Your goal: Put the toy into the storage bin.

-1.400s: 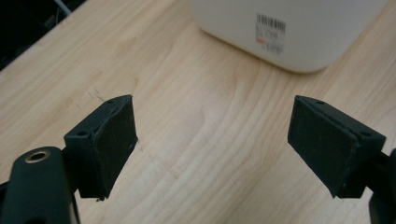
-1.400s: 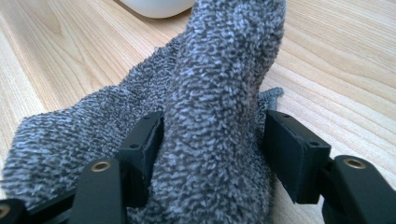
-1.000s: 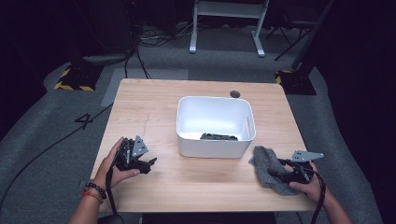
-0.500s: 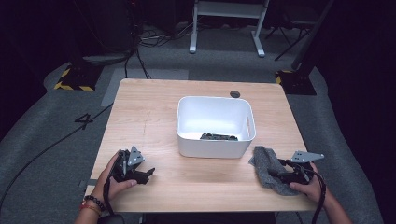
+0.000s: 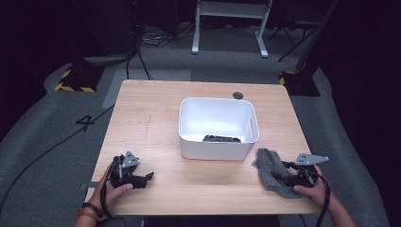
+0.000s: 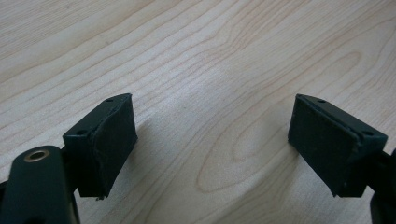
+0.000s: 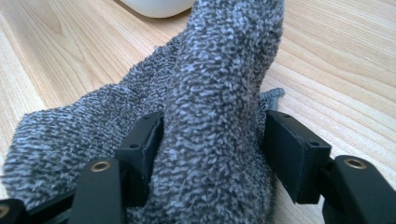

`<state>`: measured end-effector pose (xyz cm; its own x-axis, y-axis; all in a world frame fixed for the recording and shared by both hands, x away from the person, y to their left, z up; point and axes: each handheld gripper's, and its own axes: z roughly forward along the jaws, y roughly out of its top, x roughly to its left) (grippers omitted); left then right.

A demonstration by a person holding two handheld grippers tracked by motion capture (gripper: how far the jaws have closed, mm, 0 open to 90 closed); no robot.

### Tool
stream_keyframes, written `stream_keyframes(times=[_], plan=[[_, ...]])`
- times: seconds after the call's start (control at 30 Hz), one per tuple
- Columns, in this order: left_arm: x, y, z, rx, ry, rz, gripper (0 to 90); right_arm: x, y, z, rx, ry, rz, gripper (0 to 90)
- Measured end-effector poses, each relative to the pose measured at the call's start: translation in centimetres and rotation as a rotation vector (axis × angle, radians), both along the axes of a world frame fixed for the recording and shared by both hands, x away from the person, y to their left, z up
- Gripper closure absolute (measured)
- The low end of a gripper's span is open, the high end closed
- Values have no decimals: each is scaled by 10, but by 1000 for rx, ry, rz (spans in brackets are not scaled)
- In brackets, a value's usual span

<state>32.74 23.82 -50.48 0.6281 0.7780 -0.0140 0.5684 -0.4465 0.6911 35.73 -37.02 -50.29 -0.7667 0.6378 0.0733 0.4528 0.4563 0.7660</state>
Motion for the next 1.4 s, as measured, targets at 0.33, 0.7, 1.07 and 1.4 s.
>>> stream_keyframes(times=[0.33, 0.7, 1.07, 1.4], plan=[[0, 1, 0, -3, 1, 1, 154, 0, 0, 0, -3, -2, 1, 389], [0, 2, 0, -2, 0, -7, 154, -1, 0, 0, -5, -4, -8, 388], [0, 2, 0, -3, 0, -6, 154, -2, 1, 0, -7, -6, -10, 387], [0, 2, 0, -2, 0, -6, 154, -2, 1, 0, -7, -6, -9, 387]])
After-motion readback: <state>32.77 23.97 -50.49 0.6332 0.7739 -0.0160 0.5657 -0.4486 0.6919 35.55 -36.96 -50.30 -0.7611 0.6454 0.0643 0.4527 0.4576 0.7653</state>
